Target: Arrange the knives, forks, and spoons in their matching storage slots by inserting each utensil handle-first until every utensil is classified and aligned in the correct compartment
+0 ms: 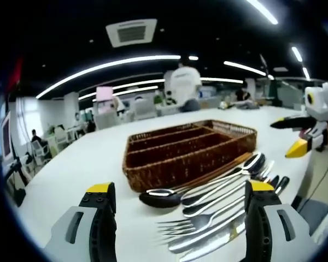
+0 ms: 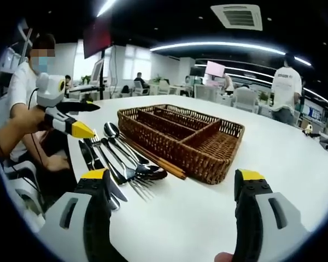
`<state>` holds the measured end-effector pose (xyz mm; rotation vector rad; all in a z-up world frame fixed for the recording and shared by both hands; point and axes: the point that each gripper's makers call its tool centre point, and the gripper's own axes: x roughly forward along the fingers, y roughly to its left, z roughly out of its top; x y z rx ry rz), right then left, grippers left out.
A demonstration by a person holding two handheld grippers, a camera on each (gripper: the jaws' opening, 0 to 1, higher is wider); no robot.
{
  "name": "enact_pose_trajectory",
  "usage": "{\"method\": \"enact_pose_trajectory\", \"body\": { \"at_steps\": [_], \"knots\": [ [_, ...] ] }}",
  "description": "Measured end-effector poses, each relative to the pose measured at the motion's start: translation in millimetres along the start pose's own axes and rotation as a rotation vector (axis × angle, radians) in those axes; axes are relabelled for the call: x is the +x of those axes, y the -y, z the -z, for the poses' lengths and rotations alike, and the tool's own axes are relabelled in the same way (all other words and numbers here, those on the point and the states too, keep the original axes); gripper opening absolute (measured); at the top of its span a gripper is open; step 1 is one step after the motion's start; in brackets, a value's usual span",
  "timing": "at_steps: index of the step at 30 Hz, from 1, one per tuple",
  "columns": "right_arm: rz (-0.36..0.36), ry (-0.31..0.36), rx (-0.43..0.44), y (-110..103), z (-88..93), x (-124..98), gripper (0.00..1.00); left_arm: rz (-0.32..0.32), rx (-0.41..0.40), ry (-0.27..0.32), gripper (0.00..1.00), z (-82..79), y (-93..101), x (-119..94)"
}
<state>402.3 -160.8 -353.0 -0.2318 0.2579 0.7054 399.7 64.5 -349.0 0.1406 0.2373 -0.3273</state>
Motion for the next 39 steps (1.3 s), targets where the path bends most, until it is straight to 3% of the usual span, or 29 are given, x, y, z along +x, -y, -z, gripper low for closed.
{"method": "enact_pose_trajectory", "body": {
  "at_steps": [15,29,39],
  "knots": [
    [-0.052,-0.032,-0.018,-12,4.5,7,0.89,0.006,0.028,-0.025,0.99,5.4,2.4,-1],
    [-0.063,0.006,-0.046,-14,-9.1,11,0.79,0.031,0.022,-0.046,0.98,14.1,5.9,-3],
    [-0.118,-0.038,-0.066,-25,-1.7,22,0.74,0.048,0.034,-0.064,0.93,16.4,7.1,-7]
  ]
}}
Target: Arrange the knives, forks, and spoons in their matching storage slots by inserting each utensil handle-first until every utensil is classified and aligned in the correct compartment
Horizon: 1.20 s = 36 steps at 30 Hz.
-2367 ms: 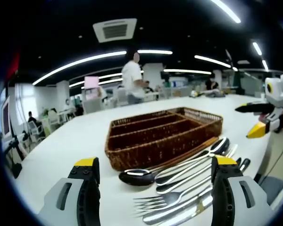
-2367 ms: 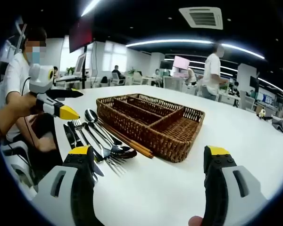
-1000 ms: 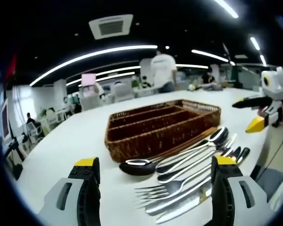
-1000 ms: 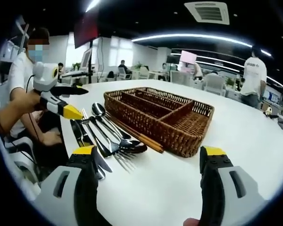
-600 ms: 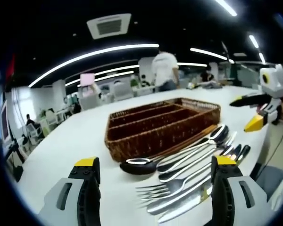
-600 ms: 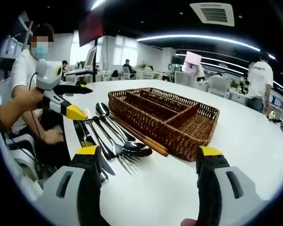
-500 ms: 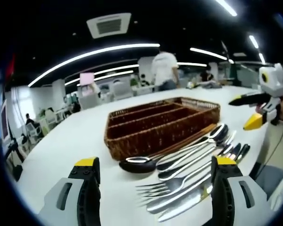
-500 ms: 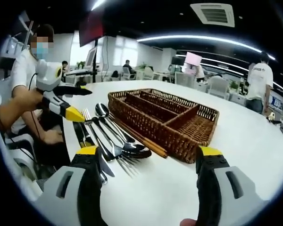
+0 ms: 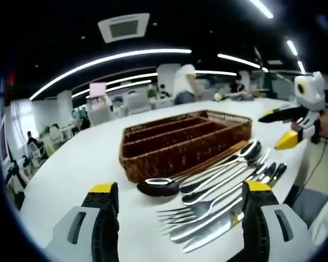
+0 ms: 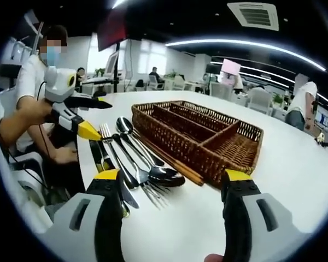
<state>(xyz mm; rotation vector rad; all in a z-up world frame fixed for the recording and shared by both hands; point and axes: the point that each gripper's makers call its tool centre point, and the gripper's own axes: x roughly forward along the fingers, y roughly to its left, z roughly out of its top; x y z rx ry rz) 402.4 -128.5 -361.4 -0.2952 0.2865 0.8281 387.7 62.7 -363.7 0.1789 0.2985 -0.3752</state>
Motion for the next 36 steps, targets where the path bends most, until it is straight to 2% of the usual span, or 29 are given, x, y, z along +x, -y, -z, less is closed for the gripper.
{"method": "enact_pose_trajectory", "body": {
  "at_steps": [17,33,36],
  "knots": [
    [-0.038,-0.031,-0.045,-9,-0.4,10,0.67,0.011,0.038,-0.027,0.9,5.3,-4.4,0],
    [-0.101,-0.039,-0.081,-24,-3.3,23,0.6,-0.003,-0.002,-0.012,0.92,7.5,-6.8,-2],
    [-0.113,-0.035,-0.095,-25,-3.4,25,0.55,0.0,-0.004,-0.008,0.92,7.4,-5.3,-2]
  ]
}}
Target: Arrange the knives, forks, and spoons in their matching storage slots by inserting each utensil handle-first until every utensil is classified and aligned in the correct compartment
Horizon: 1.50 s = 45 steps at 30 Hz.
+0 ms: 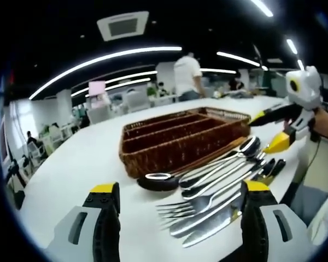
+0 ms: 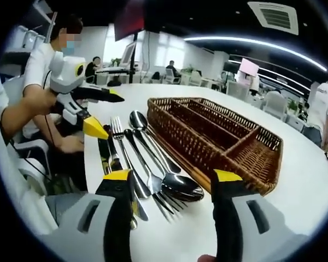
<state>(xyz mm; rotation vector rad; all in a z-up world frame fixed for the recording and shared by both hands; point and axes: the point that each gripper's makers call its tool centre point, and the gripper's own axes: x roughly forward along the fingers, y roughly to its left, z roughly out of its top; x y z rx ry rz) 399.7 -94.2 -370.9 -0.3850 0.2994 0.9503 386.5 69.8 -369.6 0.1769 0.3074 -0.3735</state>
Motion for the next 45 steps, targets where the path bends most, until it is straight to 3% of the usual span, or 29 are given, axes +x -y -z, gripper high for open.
{"method": "enact_pose_trajectory", "body": {
  "at_steps": [15,45],
  "knots": [
    [-0.002,-0.013,-0.046,6,-4.0,10,0.5,-0.005,-0.016,0.01,0.92,-2.2,1.3,1],
    [-0.062,-0.029,-0.054,-3,-5.5,25,0.45,-0.006,-0.026,0.016,0.92,-4.7,-2.4,1]
  ]
}}
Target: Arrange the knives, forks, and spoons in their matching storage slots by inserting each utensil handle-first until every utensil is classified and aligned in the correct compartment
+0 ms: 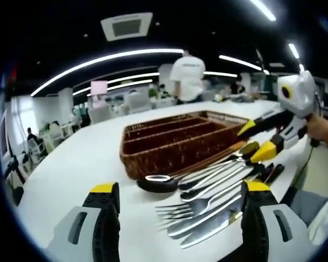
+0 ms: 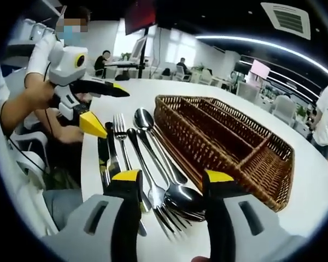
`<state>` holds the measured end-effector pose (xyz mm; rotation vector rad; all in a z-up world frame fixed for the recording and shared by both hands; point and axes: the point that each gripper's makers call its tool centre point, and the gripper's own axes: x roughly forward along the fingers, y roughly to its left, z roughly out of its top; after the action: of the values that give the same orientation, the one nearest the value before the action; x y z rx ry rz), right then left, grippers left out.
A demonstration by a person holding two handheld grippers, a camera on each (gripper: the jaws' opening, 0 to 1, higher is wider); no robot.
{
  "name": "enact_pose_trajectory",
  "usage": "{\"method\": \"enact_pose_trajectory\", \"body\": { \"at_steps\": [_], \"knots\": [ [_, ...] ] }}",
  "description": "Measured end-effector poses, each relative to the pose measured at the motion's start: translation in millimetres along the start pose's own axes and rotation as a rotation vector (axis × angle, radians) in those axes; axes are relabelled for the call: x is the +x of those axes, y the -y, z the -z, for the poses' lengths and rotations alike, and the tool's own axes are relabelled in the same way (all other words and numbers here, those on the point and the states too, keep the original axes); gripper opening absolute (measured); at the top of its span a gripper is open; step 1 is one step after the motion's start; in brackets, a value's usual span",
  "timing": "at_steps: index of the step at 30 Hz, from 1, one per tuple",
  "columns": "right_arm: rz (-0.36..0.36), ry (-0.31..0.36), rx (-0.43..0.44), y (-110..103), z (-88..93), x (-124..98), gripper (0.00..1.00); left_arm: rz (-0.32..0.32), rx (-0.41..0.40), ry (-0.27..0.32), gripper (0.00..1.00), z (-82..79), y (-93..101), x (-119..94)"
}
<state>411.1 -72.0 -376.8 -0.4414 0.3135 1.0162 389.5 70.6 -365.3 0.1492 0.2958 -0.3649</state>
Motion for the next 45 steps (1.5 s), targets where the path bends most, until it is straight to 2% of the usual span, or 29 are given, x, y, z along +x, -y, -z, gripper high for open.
{"method": "enact_pose_trajectory", "body": {
  "at_steps": [18,45],
  "knots": [
    [-0.036,-0.015,-0.018,-6.8,-3.1,7.7,0.38,0.001,0.001,-0.003,0.92,0.9,0.0,-1.0],
    [-0.052,-0.026,-0.04,-7.0,-5.9,8.2,0.34,-0.007,0.0,-0.002,0.92,-3.0,0.8,-2.9]
  ]
}}
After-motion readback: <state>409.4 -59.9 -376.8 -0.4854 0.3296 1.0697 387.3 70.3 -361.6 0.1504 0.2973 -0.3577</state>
